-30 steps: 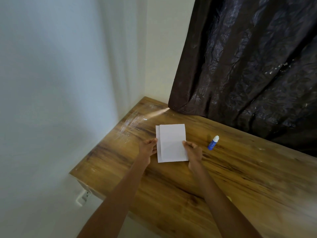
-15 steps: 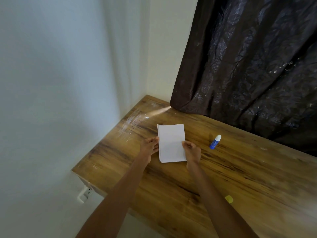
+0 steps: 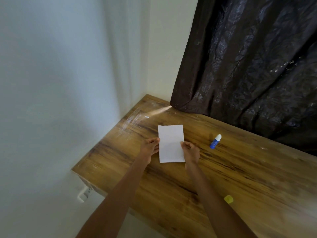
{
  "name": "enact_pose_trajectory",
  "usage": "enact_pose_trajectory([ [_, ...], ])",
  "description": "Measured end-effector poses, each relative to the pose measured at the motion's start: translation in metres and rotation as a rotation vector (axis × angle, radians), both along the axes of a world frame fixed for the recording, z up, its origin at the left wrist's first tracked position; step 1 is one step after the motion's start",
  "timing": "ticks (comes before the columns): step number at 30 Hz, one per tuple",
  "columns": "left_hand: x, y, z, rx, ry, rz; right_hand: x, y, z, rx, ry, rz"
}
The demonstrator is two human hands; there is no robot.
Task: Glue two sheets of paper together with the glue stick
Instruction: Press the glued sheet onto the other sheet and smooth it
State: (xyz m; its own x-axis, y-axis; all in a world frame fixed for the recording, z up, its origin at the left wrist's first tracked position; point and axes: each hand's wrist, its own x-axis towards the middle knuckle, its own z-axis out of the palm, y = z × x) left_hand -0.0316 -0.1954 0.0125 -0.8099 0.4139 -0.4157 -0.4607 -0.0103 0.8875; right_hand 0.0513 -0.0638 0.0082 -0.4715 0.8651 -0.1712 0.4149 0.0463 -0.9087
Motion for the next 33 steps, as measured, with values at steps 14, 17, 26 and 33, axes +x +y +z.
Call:
enact_pose_trajectory([
  [14,-0.004,-0.001,0.003,-0.008,0.069,0.004,0.010,0.004,-0.003,-0.064,0.079,0.034],
  [17,-0.010,-0.004,0.009,0.010,0.074,0.005,0.022,0.016,-0.005,-0.065,0.011,0.224],
  [26,-0.018,-0.003,0.021,0.000,0.128,-0.067,0.038,0.025,-0.004,-0.006,-0.089,0.439],
  [33,-0.005,0.000,0.017,-0.102,0.238,-0.005,0.039,0.024,-0.010,0.028,-0.110,0.362],
])
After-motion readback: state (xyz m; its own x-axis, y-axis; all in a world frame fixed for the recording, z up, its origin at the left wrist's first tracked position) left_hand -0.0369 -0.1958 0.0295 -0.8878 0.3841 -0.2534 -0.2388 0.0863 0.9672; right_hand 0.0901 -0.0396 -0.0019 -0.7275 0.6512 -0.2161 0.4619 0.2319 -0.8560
